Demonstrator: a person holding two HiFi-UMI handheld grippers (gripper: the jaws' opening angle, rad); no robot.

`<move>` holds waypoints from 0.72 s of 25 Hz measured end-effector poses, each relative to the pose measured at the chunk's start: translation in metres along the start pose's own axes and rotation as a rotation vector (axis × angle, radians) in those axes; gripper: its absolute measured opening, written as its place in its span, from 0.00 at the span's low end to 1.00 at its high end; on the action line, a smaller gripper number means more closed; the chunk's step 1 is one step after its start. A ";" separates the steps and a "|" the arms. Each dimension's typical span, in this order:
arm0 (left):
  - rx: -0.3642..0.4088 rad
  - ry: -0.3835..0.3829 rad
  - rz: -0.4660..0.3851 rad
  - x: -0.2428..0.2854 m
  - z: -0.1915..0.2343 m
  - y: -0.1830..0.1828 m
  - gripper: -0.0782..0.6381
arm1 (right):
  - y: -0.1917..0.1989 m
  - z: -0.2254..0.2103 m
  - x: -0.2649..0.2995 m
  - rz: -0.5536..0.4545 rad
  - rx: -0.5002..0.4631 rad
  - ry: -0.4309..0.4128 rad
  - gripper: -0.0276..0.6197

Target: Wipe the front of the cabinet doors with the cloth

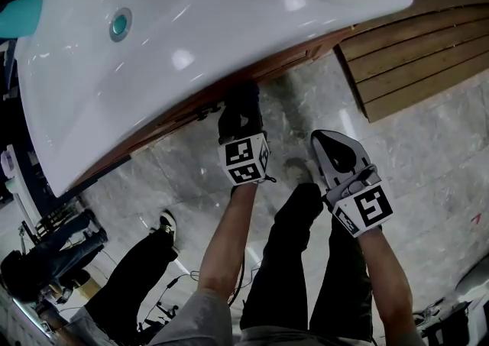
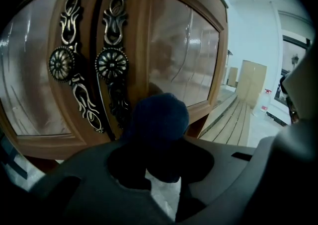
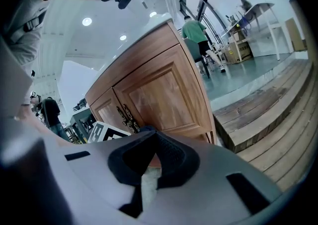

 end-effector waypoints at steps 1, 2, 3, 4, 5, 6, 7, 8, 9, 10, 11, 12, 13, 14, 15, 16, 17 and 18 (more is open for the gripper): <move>0.001 0.003 0.001 0.001 -0.002 -0.001 0.26 | 0.000 -0.001 -0.001 -0.001 0.003 0.002 0.06; 0.002 0.007 0.001 0.002 -0.004 -0.001 0.26 | 0.000 -0.002 -0.001 -0.002 0.005 0.003 0.06; 0.003 0.011 0.002 0.003 -0.006 -0.002 0.26 | -0.001 -0.004 -0.002 -0.003 0.006 0.004 0.06; 0.004 0.016 0.002 0.004 -0.009 -0.003 0.26 | -0.001 -0.005 -0.002 -0.004 0.007 0.005 0.06; 0.005 0.021 0.002 0.005 -0.012 -0.004 0.26 | -0.001 -0.006 -0.003 -0.004 0.008 0.007 0.06; 0.007 0.027 0.002 0.007 -0.015 -0.005 0.26 | -0.001 -0.007 -0.003 -0.005 0.010 0.009 0.06; 0.009 0.033 0.001 0.008 -0.018 -0.006 0.26 | -0.001 -0.009 -0.004 -0.005 0.011 0.012 0.06; 0.012 0.039 0.001 0.009 -0.020 -0.007 0.26 | -0.001 -0.010 -0.004 -0.006 0.013 0.014 0.06; 0.015 0.045 0.002 0.011 -0.022 -0.008 0.26 | -0.001 -0.012 -0.005 -0.006 0.014 0.018 0.06; 0.019 0.051 0.002 0.012 -0.025 -0.010 0.26 | -0.002 -0.014 -0.006 -0.006 0.016 0.021 0.06; 0.024 0.057 0.003 0.014 -0.027 -0.011 0.26 | -0.002 -0.016 -0.007 -0.007 0.018 0.024 0.06; 0.027 0.062 0.003 0.016 -0.031 -0.013 0.26 | -0.002 -0.018 -0.008 -0.007 0.020 0.028 0.06; 0.029 0.068 0.003 0.017 -0.034 -0.014 0.26 | -0.002 -0.021 -0.010 -0.008 0.022 0.032 0.06; 0.031 0.073 0.002 0.019 -0.037 -0.015 0.26 | -0.002 -0.024 -0.011 -0.008 0.024 0.036 0.06; 0.033 0.079 0.001 0.021 -0.041 -0.016 0.26 | -0.002 -0.026 -0.013 -0.010 0.026 0.041 0.06; 0.035 0.085 -0.002 0.023 -0.045 -0.018 0.26 | -0.002 -0.028 -0.015 -0.012 0.029 0.045 0.06; 0.038 0.091 -0.005 0.024 -0.049 -0.020 0.26 | -0.002 -0.031 -0.017 -0.014 0.031 0.048 0.06; 0.042 0.097 -0.006 0.026 -0.053 -0.022 0.26 | -0.002 -0.033 -0.018 -0.016 0.033 0.052 0.06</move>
Point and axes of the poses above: the fingertips, and each gripper's own axes: x forward along the fingers, z to its left, y out of its underside, the point moved 10 cm from there along -x, backward along the fingers, and after that the axes turned 8 degrees about z, right-handed, at the moved point
